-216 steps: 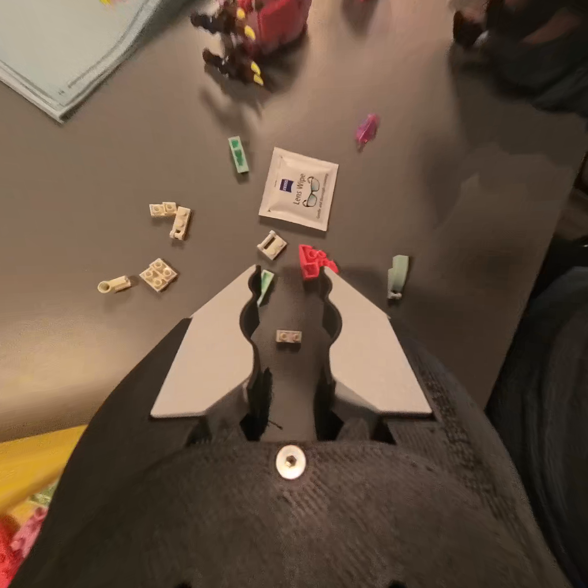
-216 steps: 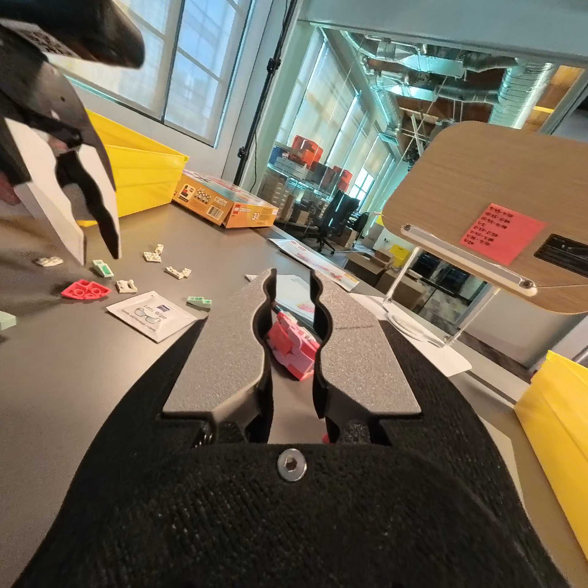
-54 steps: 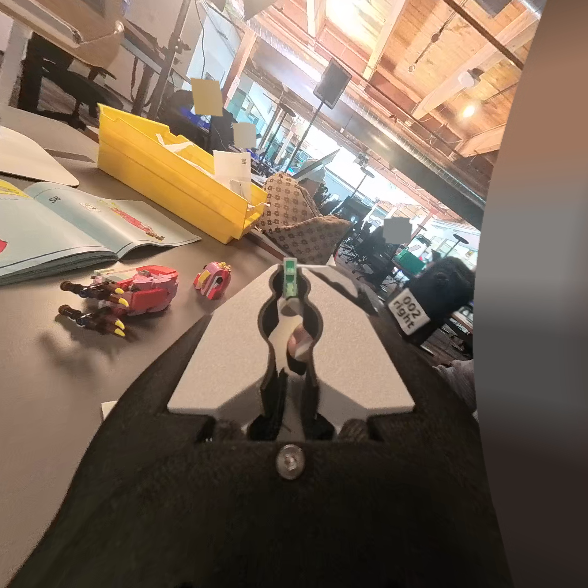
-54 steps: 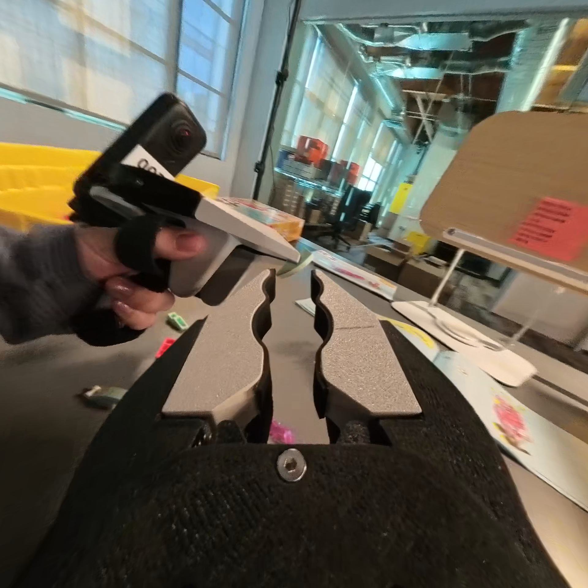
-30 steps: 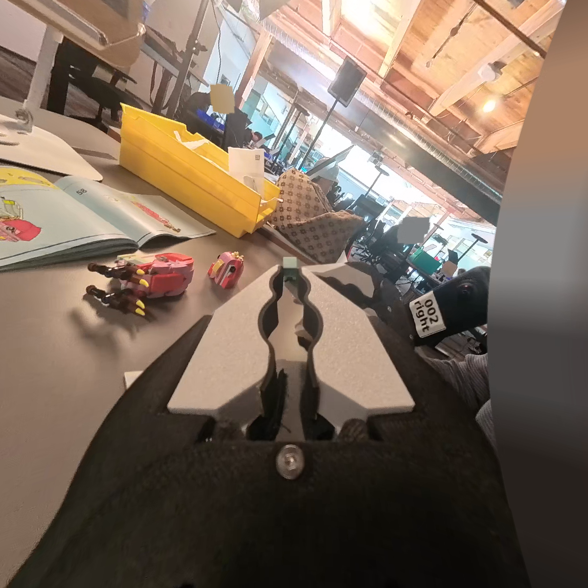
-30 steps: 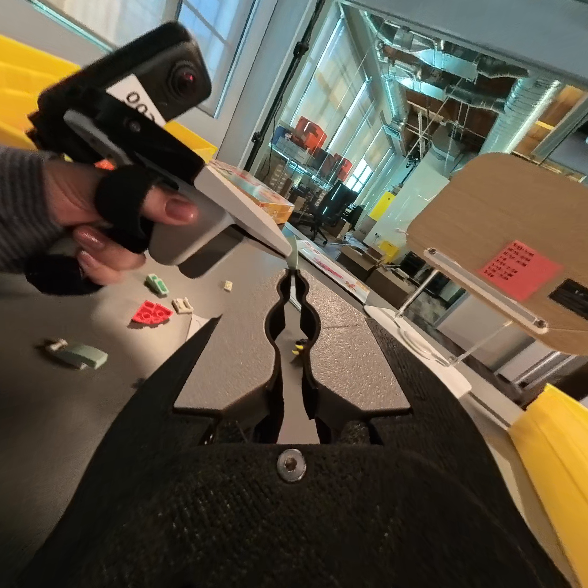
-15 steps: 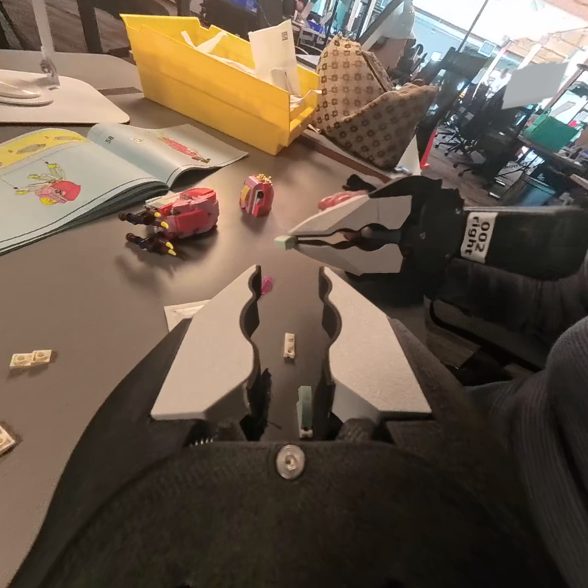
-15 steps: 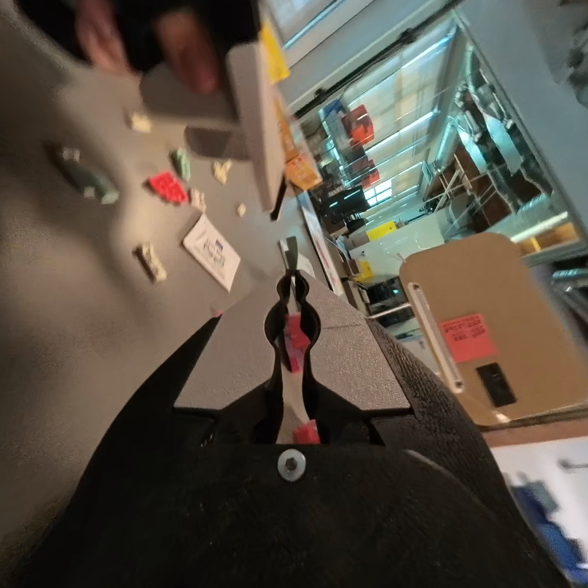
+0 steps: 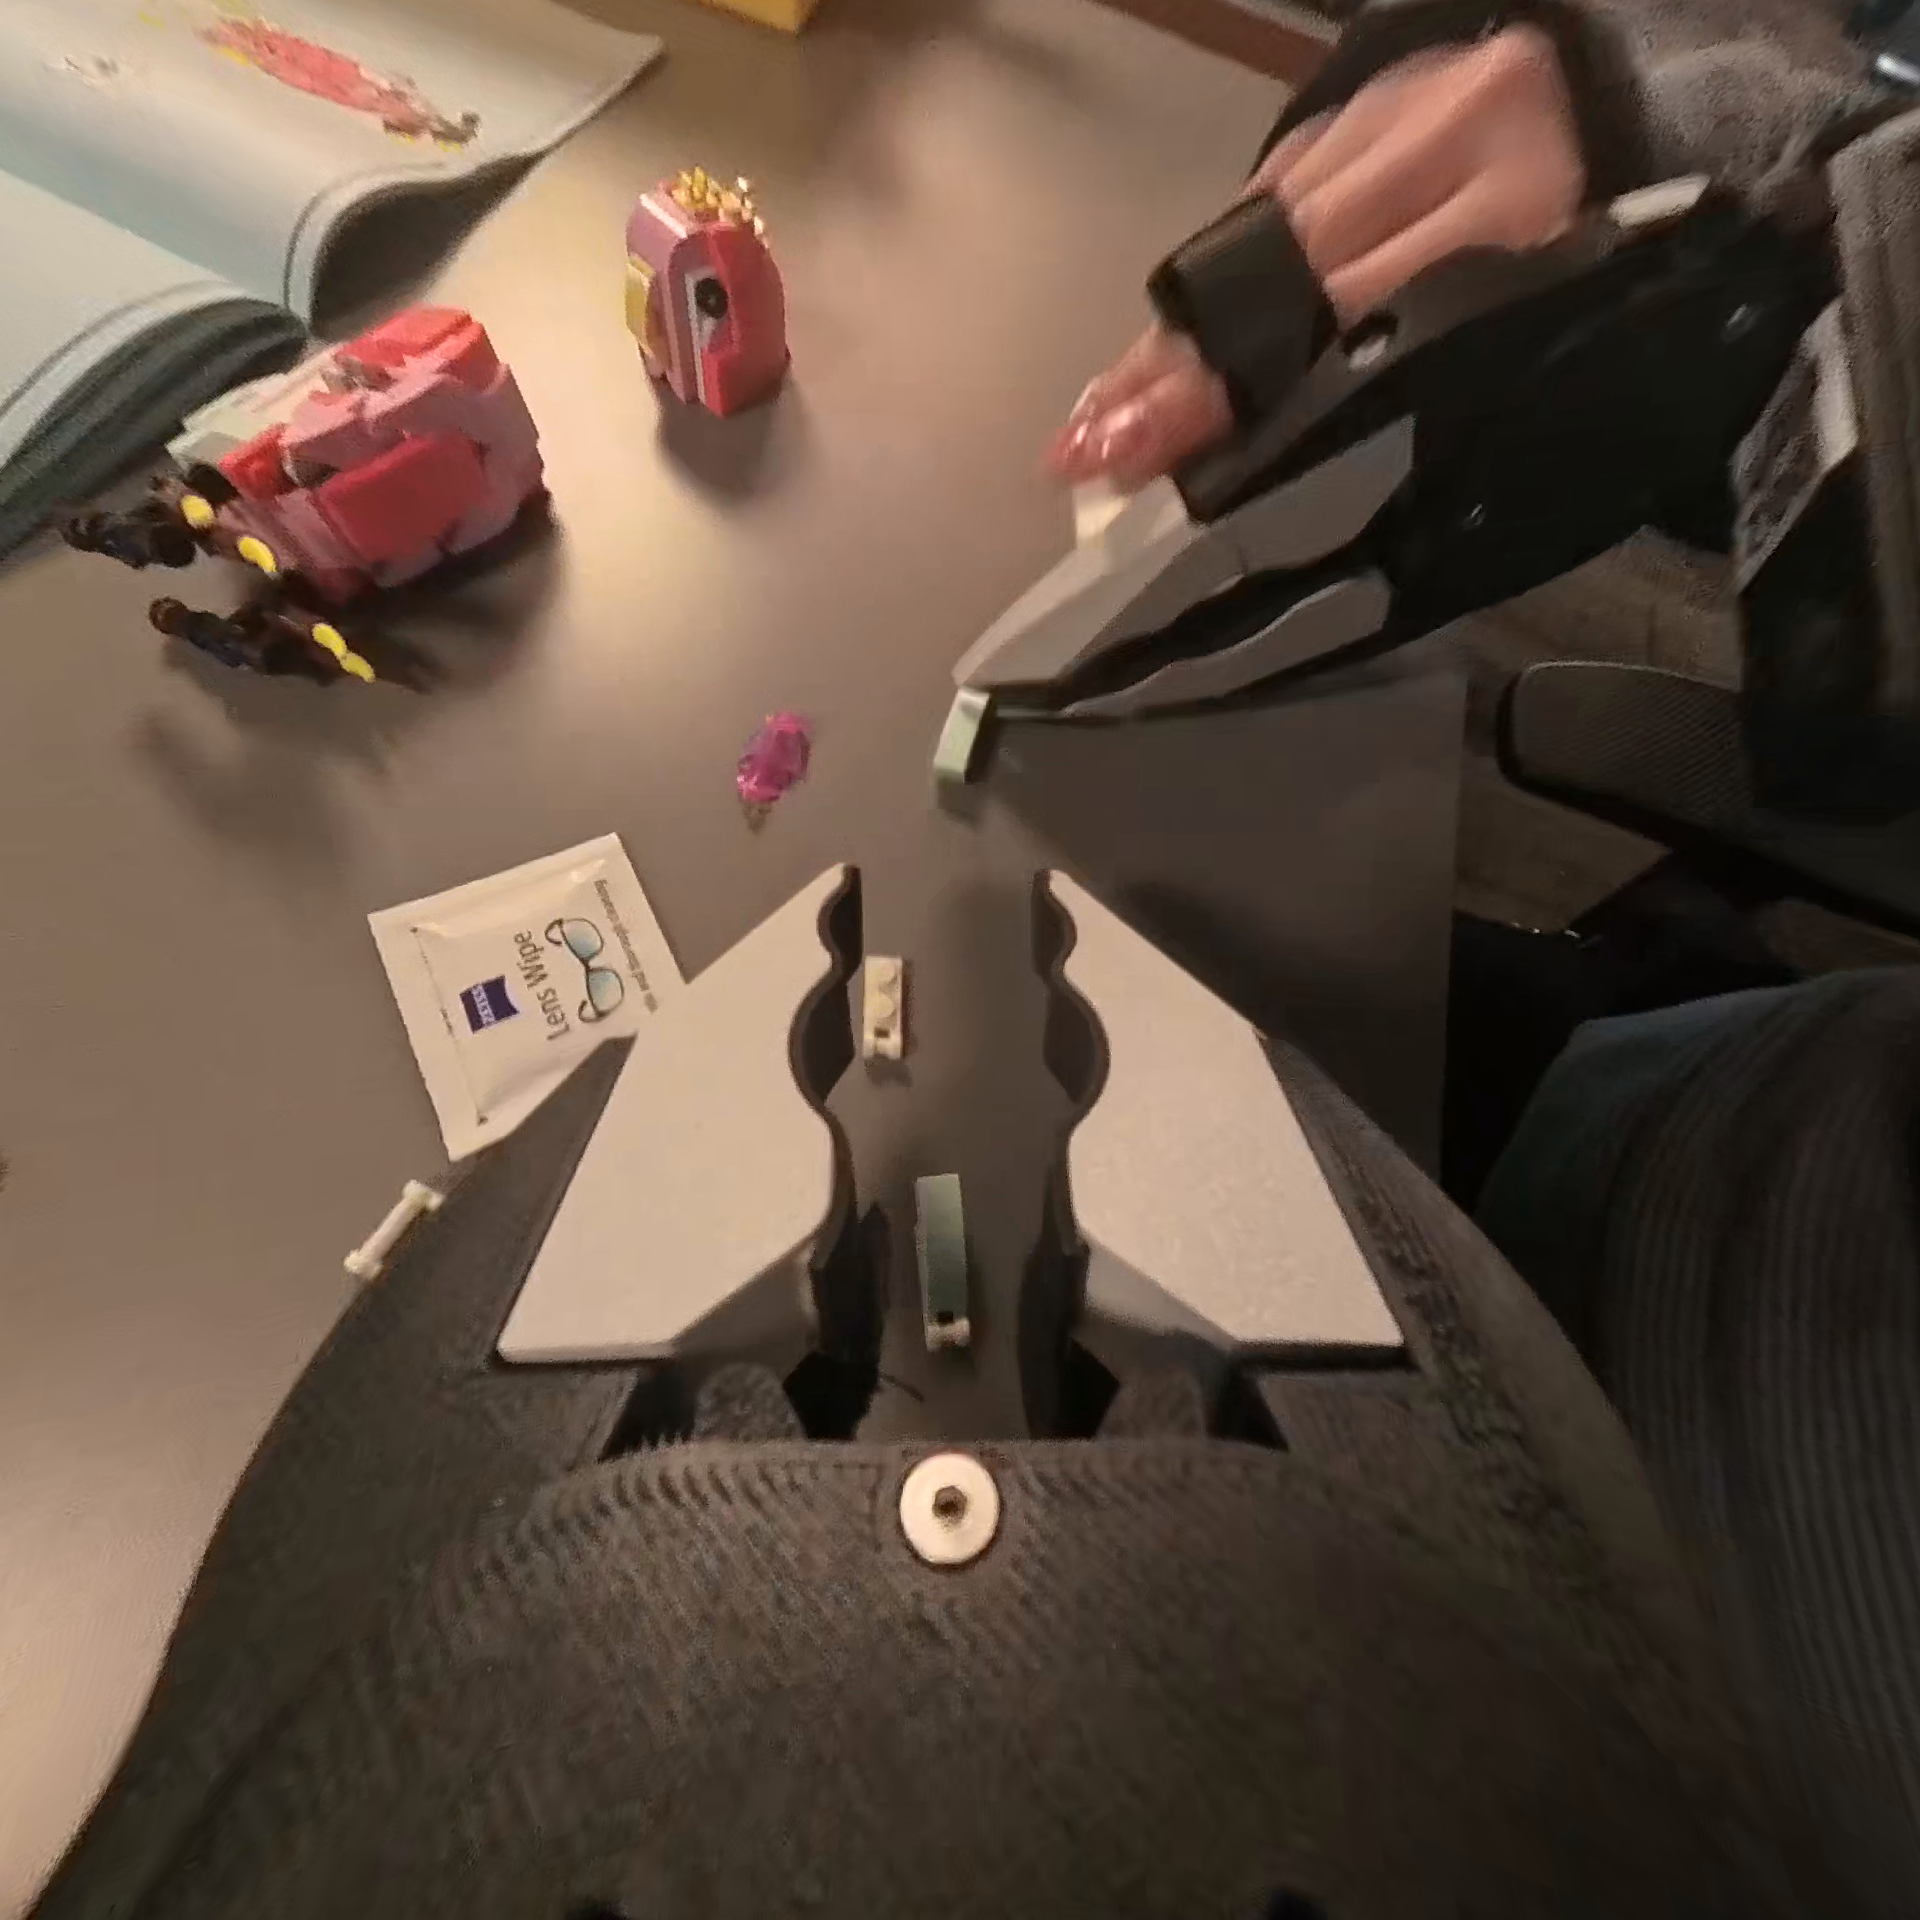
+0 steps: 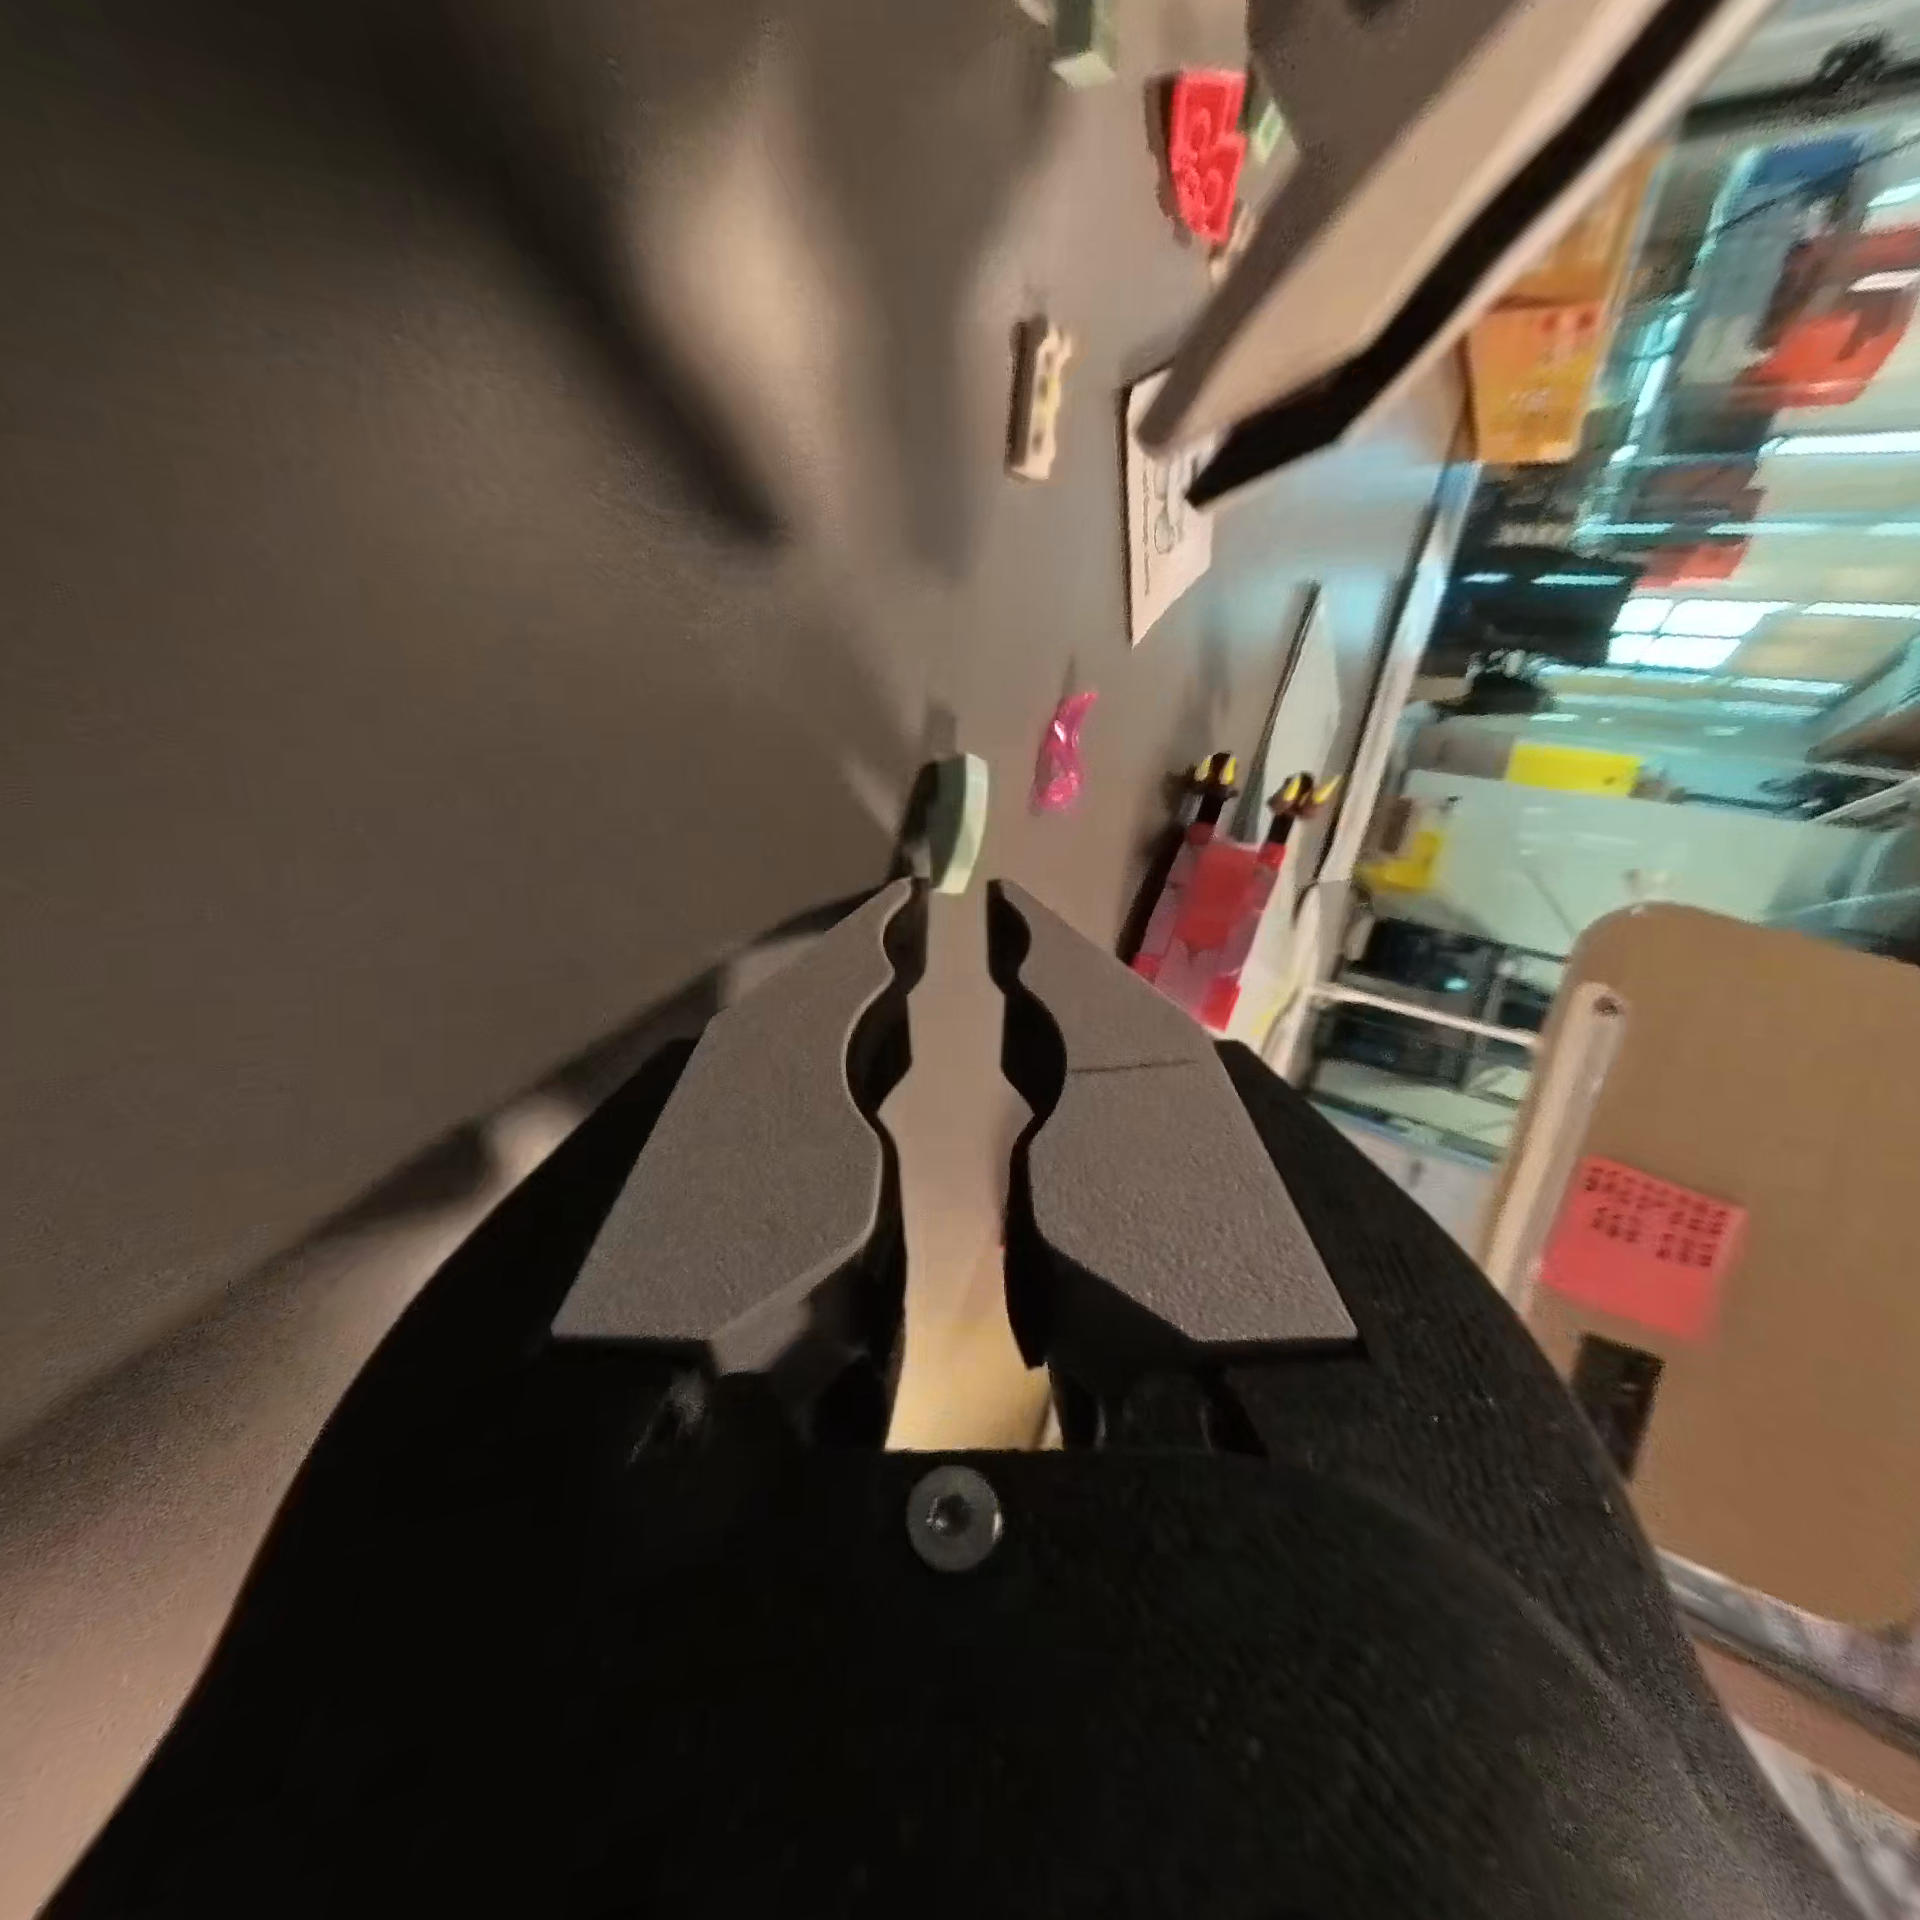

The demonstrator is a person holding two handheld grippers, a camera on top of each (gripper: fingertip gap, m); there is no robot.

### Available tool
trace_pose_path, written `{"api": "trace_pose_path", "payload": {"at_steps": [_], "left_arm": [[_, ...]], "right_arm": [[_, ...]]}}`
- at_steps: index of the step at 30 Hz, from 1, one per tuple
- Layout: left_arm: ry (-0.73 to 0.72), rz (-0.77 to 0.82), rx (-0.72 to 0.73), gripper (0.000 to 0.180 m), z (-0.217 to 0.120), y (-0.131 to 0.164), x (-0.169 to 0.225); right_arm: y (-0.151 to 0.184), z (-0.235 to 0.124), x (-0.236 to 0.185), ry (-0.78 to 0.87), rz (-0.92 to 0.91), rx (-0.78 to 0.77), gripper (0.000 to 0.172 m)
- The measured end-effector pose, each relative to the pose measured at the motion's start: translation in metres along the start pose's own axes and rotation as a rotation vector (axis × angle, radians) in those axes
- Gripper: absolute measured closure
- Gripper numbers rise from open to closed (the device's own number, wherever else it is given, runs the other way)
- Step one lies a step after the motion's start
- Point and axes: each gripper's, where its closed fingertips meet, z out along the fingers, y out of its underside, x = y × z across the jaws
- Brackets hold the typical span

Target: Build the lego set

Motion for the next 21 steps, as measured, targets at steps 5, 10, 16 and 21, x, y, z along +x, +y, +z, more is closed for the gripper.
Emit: {"api": "trace_pose_path", "payload": {"at_steps": [5,10,16,21], "left_arm": [[-0.022,-0.022,-0.089,0.148,-0.007,0.018,-0.005],[-0.044,-0.006,-0.136,0.148,-0.009,0.030,-0.008],[-0.091,0.090,-0.212,0.149,-0.008,0.040,-0.013],[-0.099,0.137,-0.247,0.151,-0.006,0.041,-0.017]], "right_arm": [[0.004,-0.013,-0.005,-0.192,0.255,0.043,0.149],[-0.003,-0.011,-0.008,-0.460,0.708,0.149,0.136],[-0.019,-0.015,-0.017,-0.655,0.952,0.203,0.130],[-0.052,-0.027,-0.014,-0.787,1.042,0.377,0.126]]}}
